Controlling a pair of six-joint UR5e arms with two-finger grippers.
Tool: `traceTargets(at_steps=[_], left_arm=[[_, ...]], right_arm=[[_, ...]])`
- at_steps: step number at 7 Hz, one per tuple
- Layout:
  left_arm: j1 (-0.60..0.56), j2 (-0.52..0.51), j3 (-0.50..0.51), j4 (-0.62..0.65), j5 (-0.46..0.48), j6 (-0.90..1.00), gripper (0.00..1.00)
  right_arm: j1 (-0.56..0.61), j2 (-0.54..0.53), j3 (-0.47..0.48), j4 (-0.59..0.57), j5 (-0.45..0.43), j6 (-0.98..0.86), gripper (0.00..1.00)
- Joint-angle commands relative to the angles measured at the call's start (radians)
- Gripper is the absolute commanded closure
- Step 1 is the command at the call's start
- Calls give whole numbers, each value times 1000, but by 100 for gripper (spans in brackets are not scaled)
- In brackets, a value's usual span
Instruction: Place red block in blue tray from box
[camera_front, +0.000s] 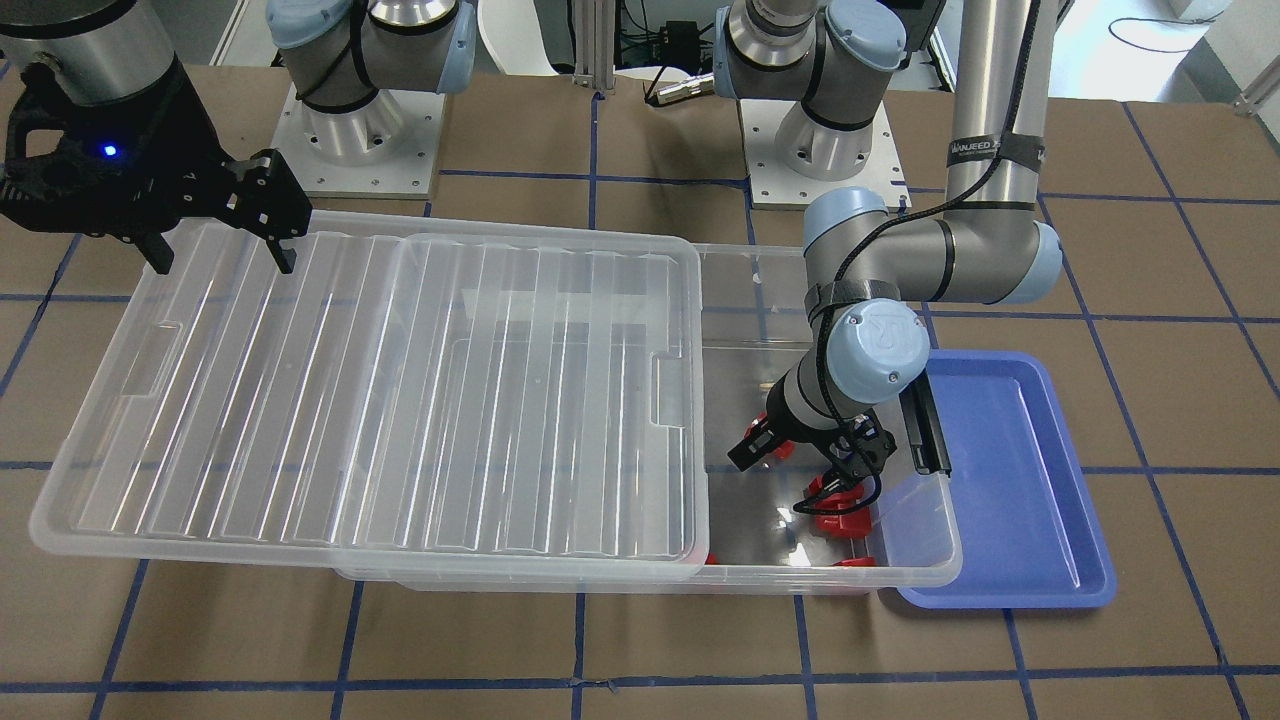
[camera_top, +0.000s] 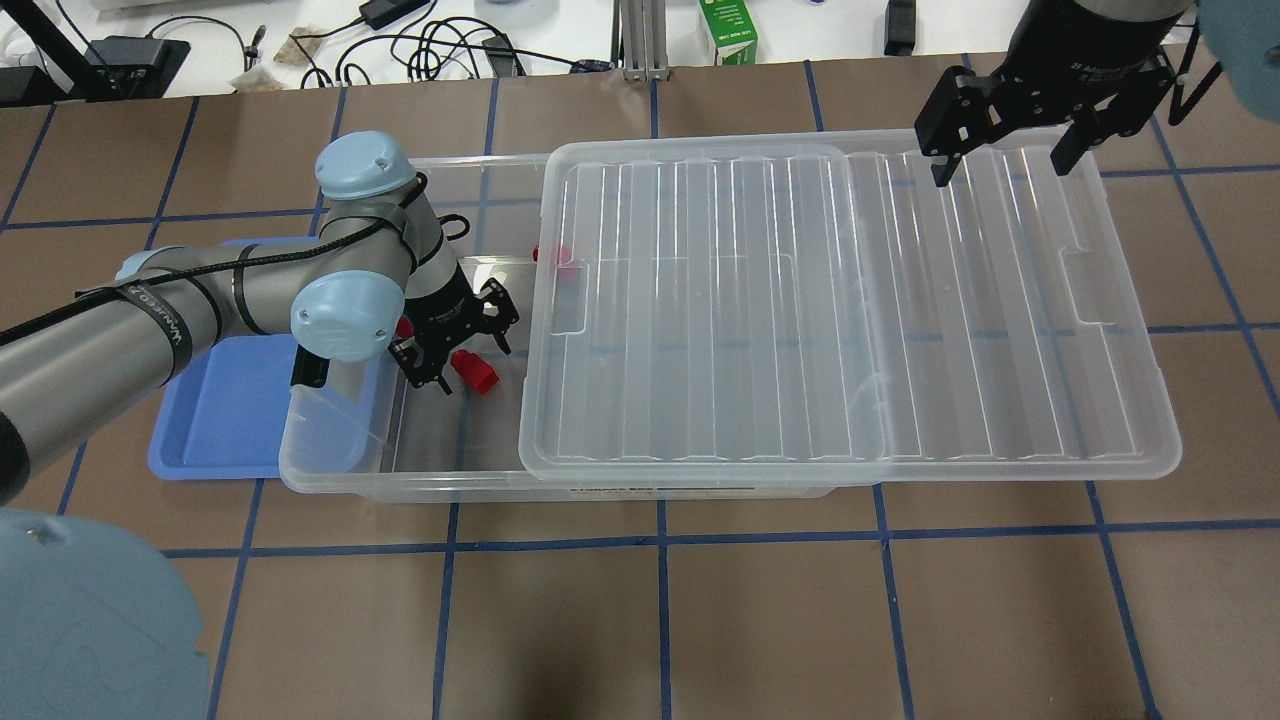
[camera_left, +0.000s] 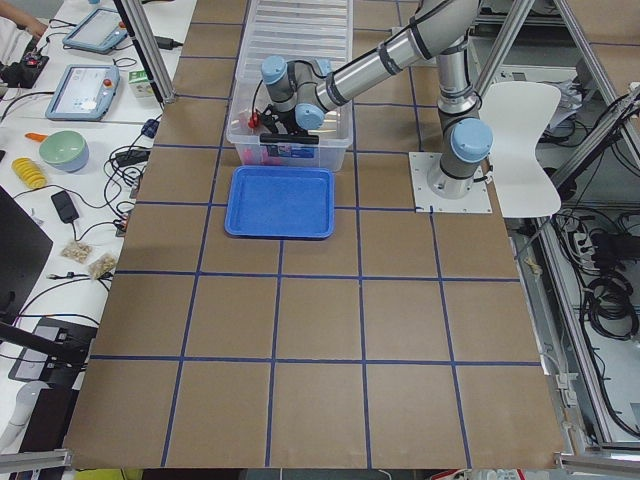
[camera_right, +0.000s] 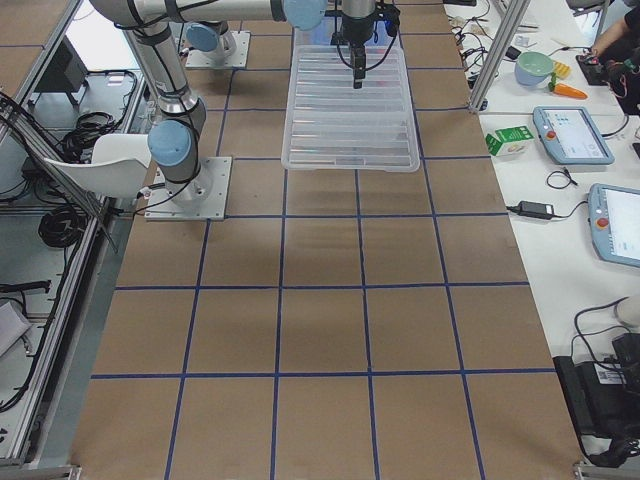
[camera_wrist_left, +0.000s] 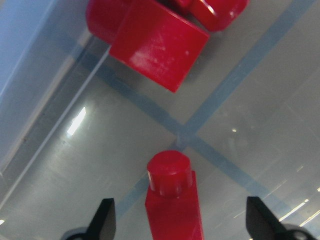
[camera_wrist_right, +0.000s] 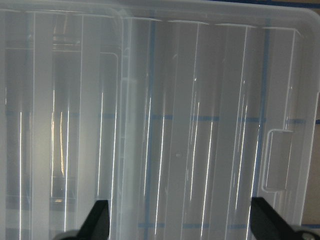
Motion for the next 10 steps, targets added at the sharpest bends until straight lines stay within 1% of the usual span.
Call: traceTargets(at_steps=[1, 2, 3, 4, 5, 7, 9, 10], left_arm=[[0, -2, 2, -3, 3, 8, 93], [0, 0, 8, -3, 12, 33, 100], [1, 9, 16, 3, 14, 54, 100], [9, 21, 48, 3, 17, 146, 100], [6, 29, 101, -26, 23, 166, 100], [8, 55, 252, -192, 22, 202, 100], [12, 84, 402, -395, 23, 307, 100], [58, 99, 460, -465, 23, 387, 100]], right_arm=[[0, 2, -2, 0, -2, 0, 0], [0, 0, 2, 3, -2, 0, 0], [0, 0, 1, 1, -2, 0, 0], [0, 0, -1, 1, -2, 0, 0], [0, 2, -1, 1, -4, 0, 0], [0, 2, -1, 1, -4, 0, 0], [0, 0, -4, 3, -4, 0, 0], [0, 2, -4, 1, -4, 0, 0]])
